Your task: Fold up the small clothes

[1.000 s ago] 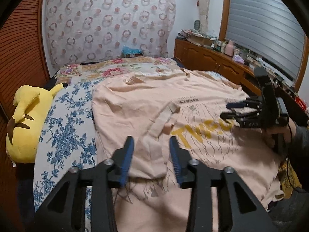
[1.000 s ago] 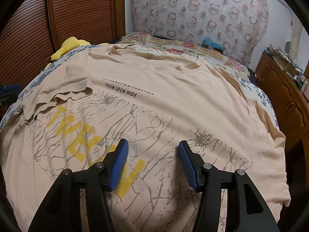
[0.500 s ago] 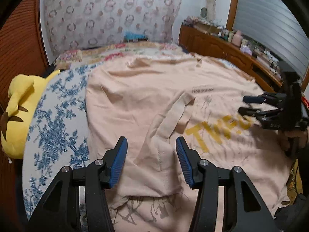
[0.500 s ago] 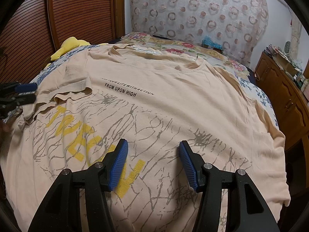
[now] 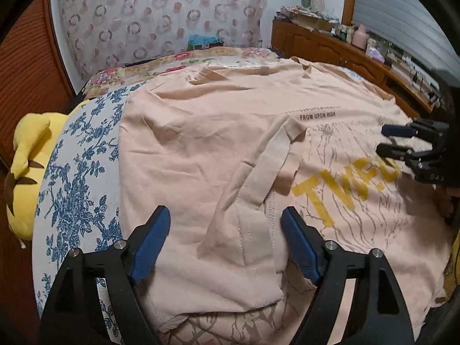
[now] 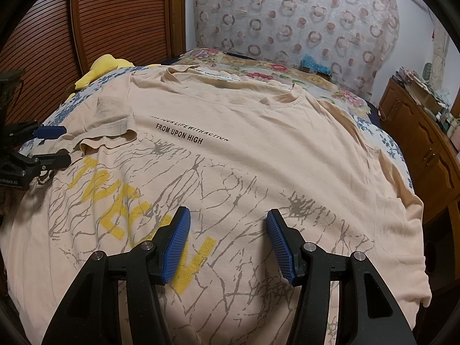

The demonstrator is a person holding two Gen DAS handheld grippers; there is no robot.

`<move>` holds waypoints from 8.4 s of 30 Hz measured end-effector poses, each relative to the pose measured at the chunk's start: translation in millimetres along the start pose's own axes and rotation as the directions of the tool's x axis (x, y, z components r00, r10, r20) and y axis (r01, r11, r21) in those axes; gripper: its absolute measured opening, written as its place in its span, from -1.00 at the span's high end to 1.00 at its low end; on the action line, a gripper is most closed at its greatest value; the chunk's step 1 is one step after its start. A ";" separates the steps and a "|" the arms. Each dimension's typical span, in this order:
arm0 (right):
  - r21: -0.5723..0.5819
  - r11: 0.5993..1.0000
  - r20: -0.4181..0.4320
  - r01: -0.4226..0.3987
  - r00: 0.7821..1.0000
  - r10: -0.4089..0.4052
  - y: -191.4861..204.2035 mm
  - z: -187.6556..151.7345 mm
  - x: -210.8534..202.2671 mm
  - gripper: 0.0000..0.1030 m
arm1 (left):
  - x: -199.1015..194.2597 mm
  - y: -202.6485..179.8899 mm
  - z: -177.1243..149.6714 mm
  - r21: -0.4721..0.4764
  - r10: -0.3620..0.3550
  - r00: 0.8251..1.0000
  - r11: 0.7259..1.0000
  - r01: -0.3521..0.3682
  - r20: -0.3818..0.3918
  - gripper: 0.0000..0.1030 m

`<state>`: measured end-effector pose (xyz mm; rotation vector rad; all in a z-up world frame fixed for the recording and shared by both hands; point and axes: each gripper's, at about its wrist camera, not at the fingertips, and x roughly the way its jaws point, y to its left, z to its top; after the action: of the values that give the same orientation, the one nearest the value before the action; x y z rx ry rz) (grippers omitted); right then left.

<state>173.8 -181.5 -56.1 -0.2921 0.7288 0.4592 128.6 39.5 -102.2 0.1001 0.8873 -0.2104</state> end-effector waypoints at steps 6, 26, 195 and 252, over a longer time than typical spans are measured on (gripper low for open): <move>0.008 1.000 0.000 -0.007 1.000 0.007 -1.9 -0.3 0.2 -0.11 | 0.0 -4.3 -0.3 0.019 0.000 1.000 1.000 0.000 -0.008 -0.71; 0.239 0.951 0.040 0.196 0.977 -0.211 -147.3 -63.8 -86.9 -0.15 | -0.9 -9.0 0.8 0.016 0.002 1.000 1.000 -0.002 -0.009 -0.72; 0.087 0.995 0.009 -0.039 0.999 0.039 -53.9 -84.8 -60.8 0.31 | -57.7 -45.6 -2.8 -0.126 -0.009 0.967 0.991 0.043 0.255 -0.72; 0.134 0.991 0.022 0.029 0.999 -0.032 -97.7 -32.1 3.5 0.12 | 3.4 43.1 75.6 -0.077 0.121 0.985 0.991 -0.112 0.122 -0.72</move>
<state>206.4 -277.9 -71.9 -0.1714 0.7270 0.3822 197.6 67.9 -57.3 0.0723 0.7589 -0.0751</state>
